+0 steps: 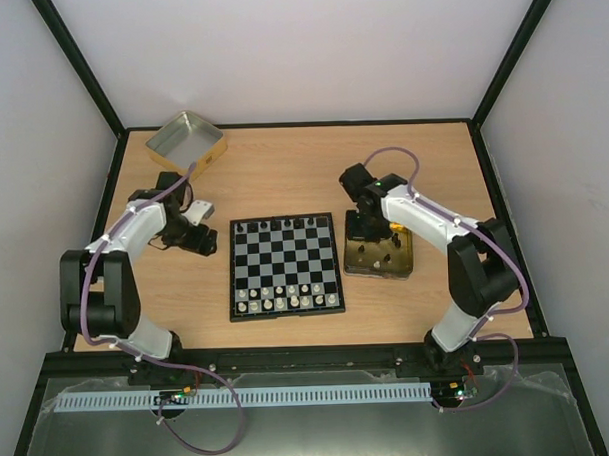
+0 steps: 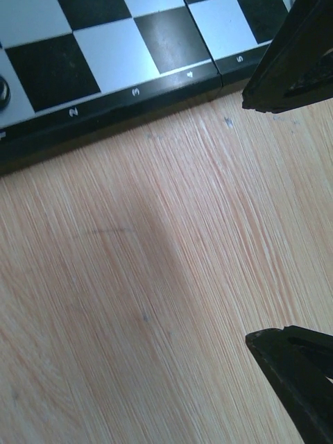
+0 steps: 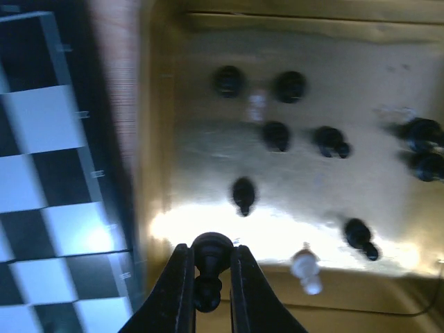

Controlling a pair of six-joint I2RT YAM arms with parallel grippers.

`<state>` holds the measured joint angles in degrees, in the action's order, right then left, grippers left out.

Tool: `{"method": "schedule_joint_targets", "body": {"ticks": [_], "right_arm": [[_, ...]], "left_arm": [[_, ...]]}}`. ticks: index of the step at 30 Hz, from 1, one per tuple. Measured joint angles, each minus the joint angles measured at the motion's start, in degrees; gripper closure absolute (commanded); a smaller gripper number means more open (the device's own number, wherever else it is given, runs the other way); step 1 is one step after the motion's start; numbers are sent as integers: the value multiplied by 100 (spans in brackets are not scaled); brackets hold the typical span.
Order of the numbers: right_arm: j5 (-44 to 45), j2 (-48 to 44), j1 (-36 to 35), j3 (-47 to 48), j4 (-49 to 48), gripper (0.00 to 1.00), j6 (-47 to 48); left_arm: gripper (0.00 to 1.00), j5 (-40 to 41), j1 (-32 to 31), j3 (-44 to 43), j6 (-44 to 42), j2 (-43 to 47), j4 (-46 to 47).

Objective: Set up the chess pieces on the board
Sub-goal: Pick up the chess piece from the storage box, then place the chess piece on the chessboard.

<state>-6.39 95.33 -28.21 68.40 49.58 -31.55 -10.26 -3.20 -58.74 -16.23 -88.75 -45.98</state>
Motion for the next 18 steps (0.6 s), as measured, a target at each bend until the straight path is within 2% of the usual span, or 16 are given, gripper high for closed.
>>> {"method": "schedule_joint_targets", "body": {"ticks": [8,18], "right_arm": [[-2,184,-922,929,125,95,-199],[-98,1532,-1781,2280,173,94,-254]], "left_arm": [[15,50,776,0,-90,83,4],[15,44,2035,22,-457,85,35]]}}
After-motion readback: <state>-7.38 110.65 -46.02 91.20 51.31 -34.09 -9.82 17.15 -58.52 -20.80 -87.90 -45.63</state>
